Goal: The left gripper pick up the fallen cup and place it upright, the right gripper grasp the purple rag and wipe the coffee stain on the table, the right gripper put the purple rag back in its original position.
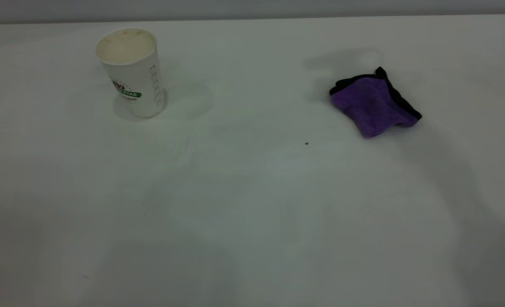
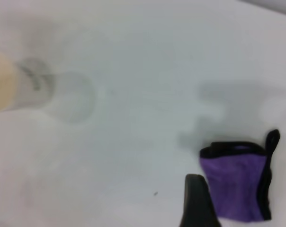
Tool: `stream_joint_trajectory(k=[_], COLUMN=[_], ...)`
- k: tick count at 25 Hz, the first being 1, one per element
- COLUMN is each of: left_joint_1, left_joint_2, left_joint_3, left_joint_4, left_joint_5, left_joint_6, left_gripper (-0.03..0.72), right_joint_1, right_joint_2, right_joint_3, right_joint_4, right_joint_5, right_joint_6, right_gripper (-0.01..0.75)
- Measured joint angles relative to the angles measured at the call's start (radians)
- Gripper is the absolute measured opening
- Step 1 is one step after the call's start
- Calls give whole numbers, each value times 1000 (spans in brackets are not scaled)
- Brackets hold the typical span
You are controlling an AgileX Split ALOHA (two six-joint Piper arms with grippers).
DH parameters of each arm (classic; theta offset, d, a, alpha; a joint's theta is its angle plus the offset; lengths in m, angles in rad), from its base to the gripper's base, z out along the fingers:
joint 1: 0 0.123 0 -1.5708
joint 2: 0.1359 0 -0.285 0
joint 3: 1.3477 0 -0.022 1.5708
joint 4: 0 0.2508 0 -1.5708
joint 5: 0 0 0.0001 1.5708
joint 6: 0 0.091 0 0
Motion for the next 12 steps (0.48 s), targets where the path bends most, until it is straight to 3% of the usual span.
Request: stream_joint_trajectory(k=[6,12], left_joint_1=[0,0], left_joint_2=[0,0], left_joint_3=[0,0], left_joint_4=[0,0], left_joint_5=[0,0], left_joint_6=[0,0], left_gripper=[526,526], right_joint_1=[71,93], right_joint_2=[-287,-531], right_joint_3=[341,730], right_joint_4=[-3,-6], right_joint_5=[13,11], right_joint_6=[5,53], right_gripper=[541,541])
